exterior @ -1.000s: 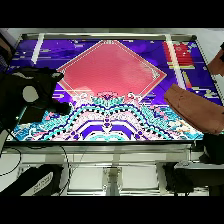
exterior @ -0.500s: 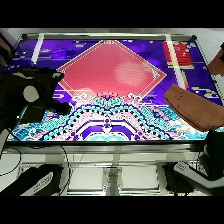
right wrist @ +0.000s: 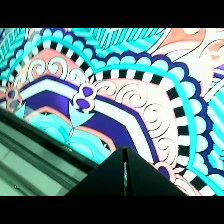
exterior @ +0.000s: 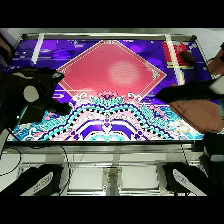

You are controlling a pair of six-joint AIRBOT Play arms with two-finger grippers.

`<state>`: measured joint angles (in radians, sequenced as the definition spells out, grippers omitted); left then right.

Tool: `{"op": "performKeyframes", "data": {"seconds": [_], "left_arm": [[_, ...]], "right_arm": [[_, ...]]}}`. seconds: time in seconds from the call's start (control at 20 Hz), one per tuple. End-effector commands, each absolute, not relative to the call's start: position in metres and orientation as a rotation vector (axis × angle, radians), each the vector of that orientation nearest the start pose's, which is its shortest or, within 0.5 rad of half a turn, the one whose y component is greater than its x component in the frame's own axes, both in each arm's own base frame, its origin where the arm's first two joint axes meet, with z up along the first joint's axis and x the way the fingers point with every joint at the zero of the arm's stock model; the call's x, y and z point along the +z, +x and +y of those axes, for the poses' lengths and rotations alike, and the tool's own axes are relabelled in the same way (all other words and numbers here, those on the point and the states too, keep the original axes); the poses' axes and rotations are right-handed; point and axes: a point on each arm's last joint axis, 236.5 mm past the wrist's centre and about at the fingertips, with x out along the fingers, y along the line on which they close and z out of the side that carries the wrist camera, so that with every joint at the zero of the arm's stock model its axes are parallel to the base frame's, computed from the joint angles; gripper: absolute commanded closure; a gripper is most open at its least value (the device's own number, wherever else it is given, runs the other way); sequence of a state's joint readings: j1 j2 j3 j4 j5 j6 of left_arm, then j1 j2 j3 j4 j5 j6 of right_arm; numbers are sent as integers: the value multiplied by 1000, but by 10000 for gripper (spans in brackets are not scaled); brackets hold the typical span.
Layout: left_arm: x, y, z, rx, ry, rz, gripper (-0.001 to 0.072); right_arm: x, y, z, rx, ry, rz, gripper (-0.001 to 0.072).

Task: Fold the clothes and pants, and hang the long-sleeved shirts on hangers.

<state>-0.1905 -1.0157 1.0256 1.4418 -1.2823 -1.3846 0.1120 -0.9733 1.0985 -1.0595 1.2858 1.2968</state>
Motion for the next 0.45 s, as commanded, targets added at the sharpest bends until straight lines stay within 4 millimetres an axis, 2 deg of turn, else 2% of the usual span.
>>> {"op": "performKeyframes", "data": {"seconds": [0.0,0.05,0.15,0.4], "left_arm": [[45,303,-88,-365,170,1253,324],[45,303,-88,-365,170,1253,324],[45,303,-88,-365,170,1254,324],[45,303,-88,-365,170,1253,324]], "right_arm": [[41,258,204,695,-54,1224,703],[26,246,210,707,-75,1278,703],[9,230,218,733,-102,1345,703],[3,229,223,723,-92,1365,703]]}}
